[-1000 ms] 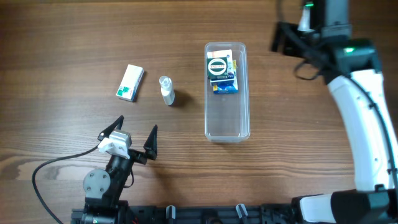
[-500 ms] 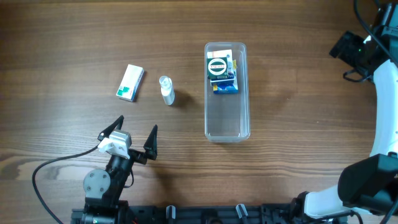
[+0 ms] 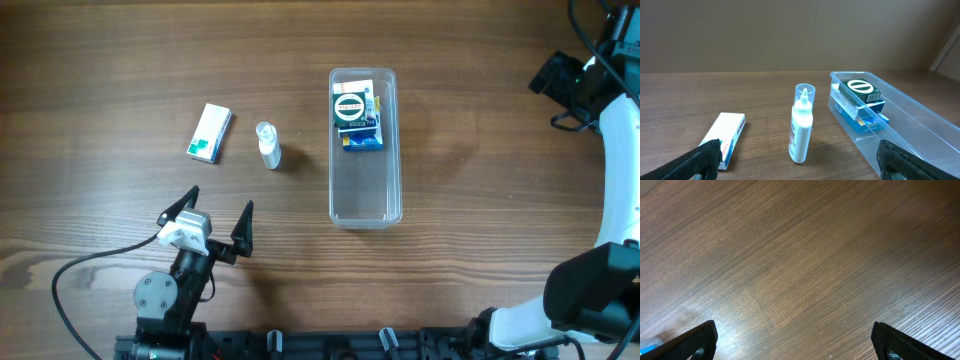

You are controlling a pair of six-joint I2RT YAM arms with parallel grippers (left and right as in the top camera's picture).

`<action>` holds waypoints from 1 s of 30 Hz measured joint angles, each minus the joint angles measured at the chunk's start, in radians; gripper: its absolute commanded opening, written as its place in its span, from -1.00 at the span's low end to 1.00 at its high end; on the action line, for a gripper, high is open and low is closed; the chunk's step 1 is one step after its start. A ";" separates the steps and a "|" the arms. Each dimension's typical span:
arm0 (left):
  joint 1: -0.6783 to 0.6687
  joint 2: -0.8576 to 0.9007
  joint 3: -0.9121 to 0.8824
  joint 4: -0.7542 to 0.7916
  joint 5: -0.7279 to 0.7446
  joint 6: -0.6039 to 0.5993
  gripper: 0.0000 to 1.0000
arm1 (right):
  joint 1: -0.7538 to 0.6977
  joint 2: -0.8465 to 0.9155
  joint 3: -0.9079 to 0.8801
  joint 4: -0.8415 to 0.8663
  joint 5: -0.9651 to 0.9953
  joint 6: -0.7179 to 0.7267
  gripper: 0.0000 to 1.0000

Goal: Pack container
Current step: 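Move left gripper to the white-green medicine box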

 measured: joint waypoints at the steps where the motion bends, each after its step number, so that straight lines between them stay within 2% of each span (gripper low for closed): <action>1: 0.000 0.000 0.000 0.000 0.000 0.000 1.00 | 0.000 0.000 0.000 0.000 0.000 0.000 0.99; 13: 0.000 0.000 0.000 0.011 0.005 0.000 1.00 | 0.000 0.000 0.000 0.000 0.000 0.000 1.00; 20: 0.000 0.000 0.000 0.014 0.082 -0.002 0.99 | 0.000 0.000 0.000 0.000 0.000 0.000 1.00; 27: 0.000 0.000 0.059 -0.136 0.099 -0.027 0.99 | 0.000 0.000 0.000 0.001 0.000 0.000 1.00; 30: 0.000 0.032 0.166 -0.285 0.105 -0.031 0.99 | 0.000 0.000 0.000 0.001 0.000 0.000 0.99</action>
